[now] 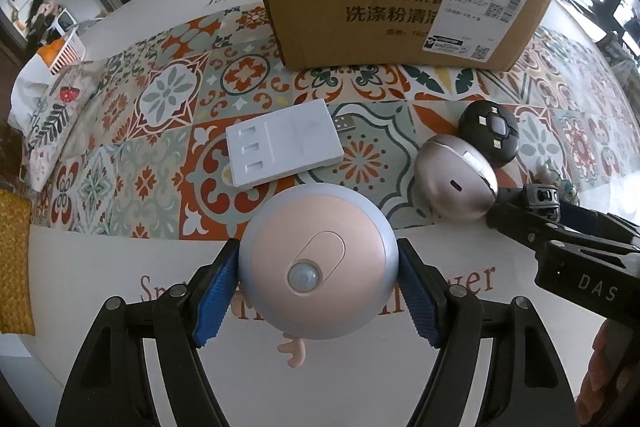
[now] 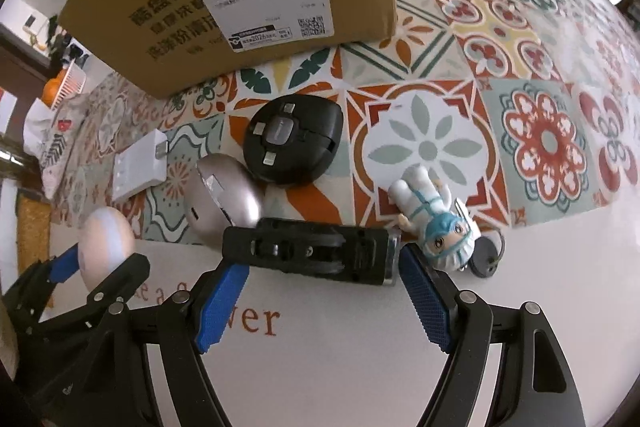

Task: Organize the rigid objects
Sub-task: 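Grasp the black clip with the right gripper while the left gripper holds the night light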

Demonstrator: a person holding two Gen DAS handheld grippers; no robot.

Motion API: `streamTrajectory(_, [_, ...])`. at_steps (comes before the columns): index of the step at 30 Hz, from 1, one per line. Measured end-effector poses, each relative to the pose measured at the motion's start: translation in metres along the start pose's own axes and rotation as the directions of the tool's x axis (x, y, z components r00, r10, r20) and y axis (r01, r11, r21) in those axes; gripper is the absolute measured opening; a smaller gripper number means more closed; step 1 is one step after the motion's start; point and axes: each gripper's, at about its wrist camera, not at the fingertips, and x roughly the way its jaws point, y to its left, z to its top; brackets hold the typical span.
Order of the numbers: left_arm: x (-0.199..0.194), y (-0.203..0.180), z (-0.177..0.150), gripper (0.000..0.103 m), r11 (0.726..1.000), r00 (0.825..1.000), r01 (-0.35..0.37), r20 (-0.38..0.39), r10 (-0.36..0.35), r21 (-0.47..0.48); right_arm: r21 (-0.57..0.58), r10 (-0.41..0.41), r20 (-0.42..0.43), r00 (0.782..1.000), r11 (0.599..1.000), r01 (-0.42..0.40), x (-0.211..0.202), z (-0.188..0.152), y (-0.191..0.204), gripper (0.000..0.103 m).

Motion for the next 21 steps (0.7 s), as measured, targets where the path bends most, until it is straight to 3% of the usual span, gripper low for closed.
streamTrajectory(6, [-0.001,-0.001,0.000,0.075,1.000,1.000,-0.005,0.007,0.005,0.006,-0.022,-0.012,0.029,1.000,1.000,0.013,-0.001,-0.001,0.003,0.072])
streamTrajectory(8, [-0.005,-0.003,-0.001,0.075,1.000,1.000,-0.003,0.017,0.003,0.012,-0.029,0.001,0.058,0.998,1.000,0.000,-0.011,-0.004,0.000,0.063])
streamTrajectory(21, [-0.024,-0.010,-0.005,0.075,0.999,0.998,-0.006,0.059,0.004,0.031,-0.029,0.005,0.100,0.995,1.000,-0.002,-0.025,-0.009,-0.009,0.058])
